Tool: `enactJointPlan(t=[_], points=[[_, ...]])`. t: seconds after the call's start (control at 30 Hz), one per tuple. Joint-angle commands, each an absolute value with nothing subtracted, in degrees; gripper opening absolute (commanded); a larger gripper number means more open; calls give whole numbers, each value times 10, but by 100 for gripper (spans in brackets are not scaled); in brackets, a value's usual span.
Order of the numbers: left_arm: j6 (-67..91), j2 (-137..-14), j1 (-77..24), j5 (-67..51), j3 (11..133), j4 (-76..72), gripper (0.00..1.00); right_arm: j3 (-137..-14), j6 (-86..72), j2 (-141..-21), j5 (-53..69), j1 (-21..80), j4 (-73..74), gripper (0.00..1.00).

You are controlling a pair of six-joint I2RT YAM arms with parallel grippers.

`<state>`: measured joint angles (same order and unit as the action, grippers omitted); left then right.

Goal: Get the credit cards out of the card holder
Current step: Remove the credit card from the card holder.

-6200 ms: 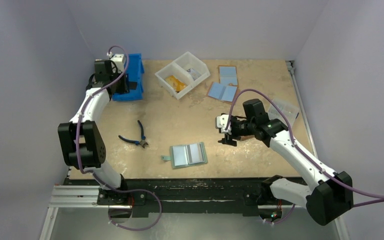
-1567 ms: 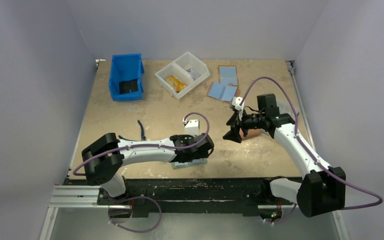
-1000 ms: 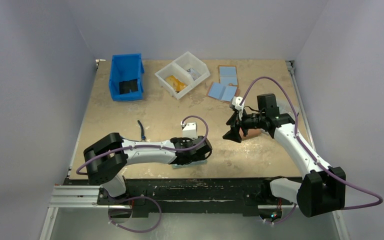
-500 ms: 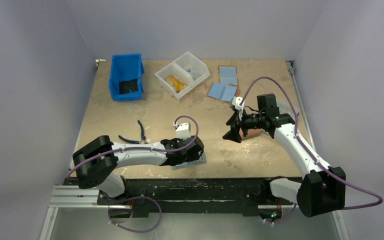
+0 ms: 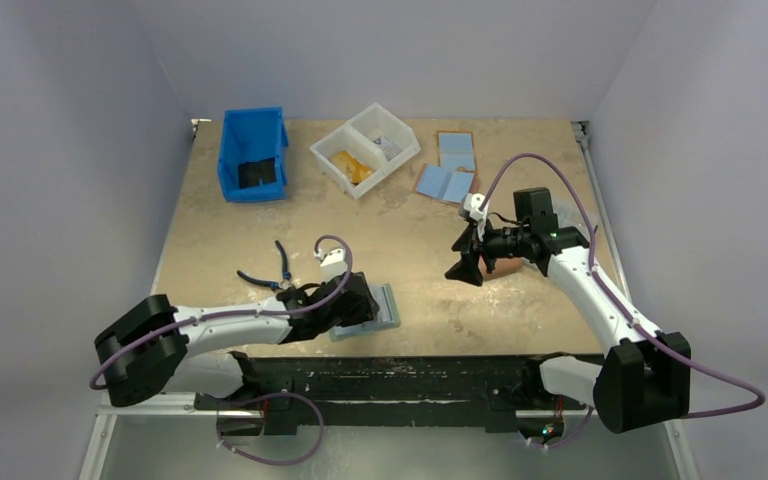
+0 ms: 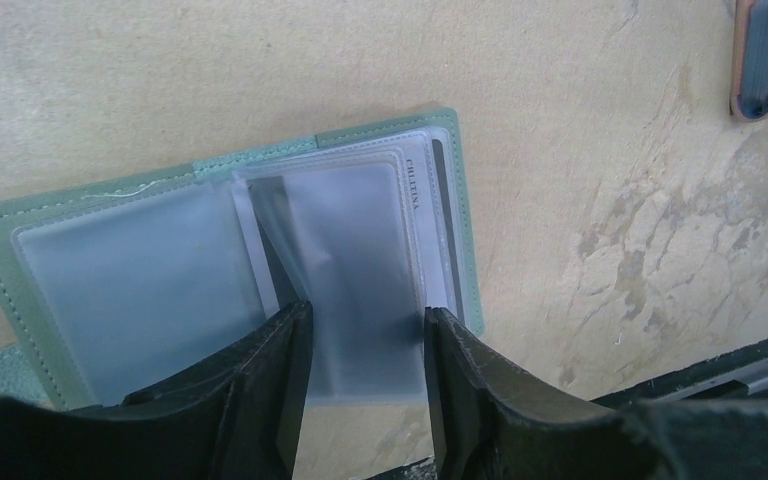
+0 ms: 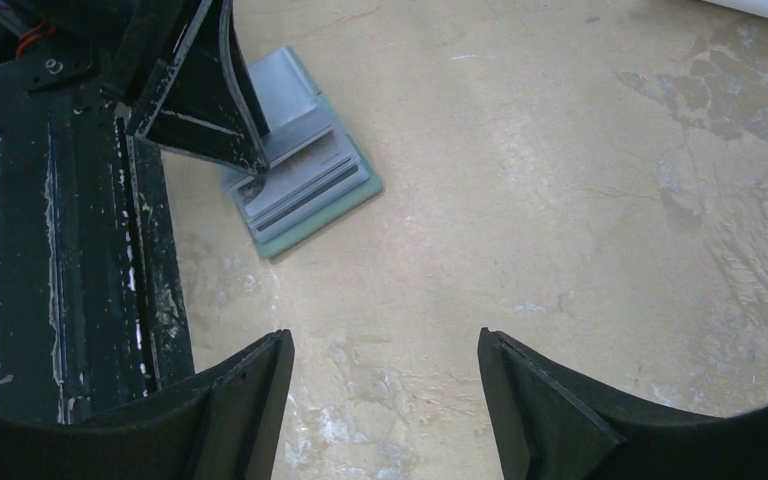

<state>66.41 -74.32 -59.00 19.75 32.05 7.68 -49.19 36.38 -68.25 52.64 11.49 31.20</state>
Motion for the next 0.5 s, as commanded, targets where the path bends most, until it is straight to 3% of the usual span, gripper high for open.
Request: enactJointPlan(t=[0.0, 0.2, 0.47], points=[[645, -691, -564, 153, 267, 12, 46, -489, 359, -685, 548, 112, 301, 75], [649, -640, -526, 89, 194, -78, 46, -489, 359, -686, 551, 113, 301, 75], [655, -602, -494, 60, 158, -90, 45, -489, 361, -695, 558, 118, 304, 75]])
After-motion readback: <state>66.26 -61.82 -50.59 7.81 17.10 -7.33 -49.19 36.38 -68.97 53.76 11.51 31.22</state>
